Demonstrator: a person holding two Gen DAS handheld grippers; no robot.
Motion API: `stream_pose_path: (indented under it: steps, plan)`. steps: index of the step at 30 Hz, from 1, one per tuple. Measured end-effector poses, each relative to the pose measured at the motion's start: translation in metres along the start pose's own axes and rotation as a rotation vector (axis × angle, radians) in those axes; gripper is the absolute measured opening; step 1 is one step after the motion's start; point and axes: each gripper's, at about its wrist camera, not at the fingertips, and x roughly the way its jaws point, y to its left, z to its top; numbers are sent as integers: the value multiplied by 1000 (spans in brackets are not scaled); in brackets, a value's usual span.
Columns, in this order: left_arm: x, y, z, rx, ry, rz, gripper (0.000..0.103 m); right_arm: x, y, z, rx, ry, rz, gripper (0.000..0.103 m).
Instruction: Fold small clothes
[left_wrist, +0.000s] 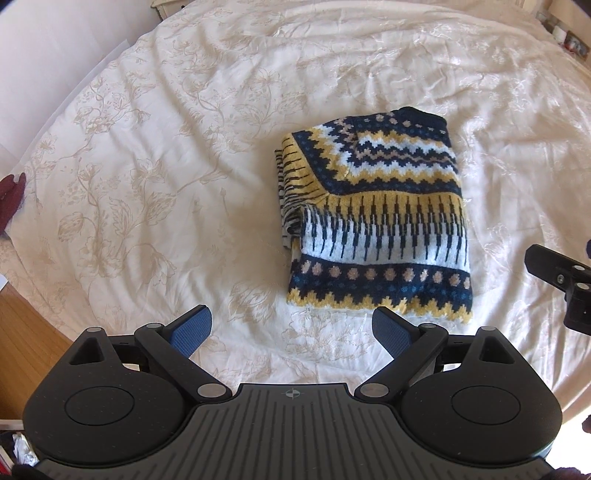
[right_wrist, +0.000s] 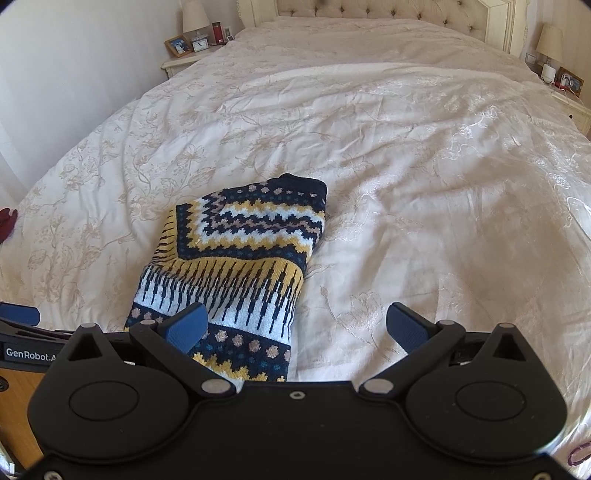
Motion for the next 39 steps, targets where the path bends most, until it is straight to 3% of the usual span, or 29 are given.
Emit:
stream_pose_path:
  steps: [4,39]
  plan:
    - [1,0,1,-21,15,-29,95,1,-3,2,7,1,-3,102]
    - [12,1,4,-29,41,-54,95,15,-16,2,34,58,-41,102]
